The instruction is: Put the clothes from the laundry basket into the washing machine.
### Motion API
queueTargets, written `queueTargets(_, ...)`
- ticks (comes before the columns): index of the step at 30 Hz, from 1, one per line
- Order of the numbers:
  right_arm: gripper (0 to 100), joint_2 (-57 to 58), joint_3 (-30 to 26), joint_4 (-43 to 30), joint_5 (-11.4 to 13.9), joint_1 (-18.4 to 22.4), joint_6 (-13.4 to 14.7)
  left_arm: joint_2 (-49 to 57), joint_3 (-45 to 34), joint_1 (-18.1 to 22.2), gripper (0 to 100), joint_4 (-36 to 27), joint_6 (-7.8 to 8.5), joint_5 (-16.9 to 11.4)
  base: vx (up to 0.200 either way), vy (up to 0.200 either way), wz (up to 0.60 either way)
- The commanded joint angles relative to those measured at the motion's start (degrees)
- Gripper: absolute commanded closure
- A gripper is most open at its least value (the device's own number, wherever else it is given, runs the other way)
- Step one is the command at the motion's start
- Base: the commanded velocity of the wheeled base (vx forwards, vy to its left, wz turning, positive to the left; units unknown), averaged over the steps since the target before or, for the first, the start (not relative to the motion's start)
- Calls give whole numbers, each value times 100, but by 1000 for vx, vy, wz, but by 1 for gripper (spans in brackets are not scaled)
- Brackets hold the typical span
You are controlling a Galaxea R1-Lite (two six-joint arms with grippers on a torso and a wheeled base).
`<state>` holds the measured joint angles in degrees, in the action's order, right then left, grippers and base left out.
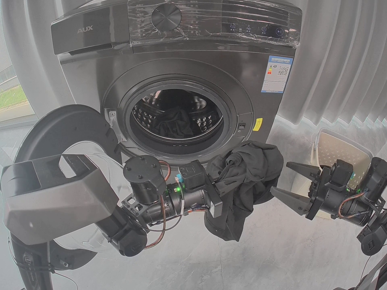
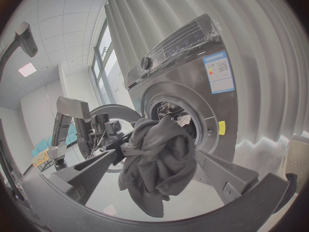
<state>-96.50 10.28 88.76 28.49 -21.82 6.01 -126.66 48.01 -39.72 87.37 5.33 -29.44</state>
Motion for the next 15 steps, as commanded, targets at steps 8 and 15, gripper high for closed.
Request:
queueTargets(8,0,140,238,1,8,231,-47,757,-687,-45,100,122,-410,1221,0,0,0)
queueTargets(15,0,193,352,1,8,117,-126,1645,-1645,-10,100,131,-550,1511,0,0,0)
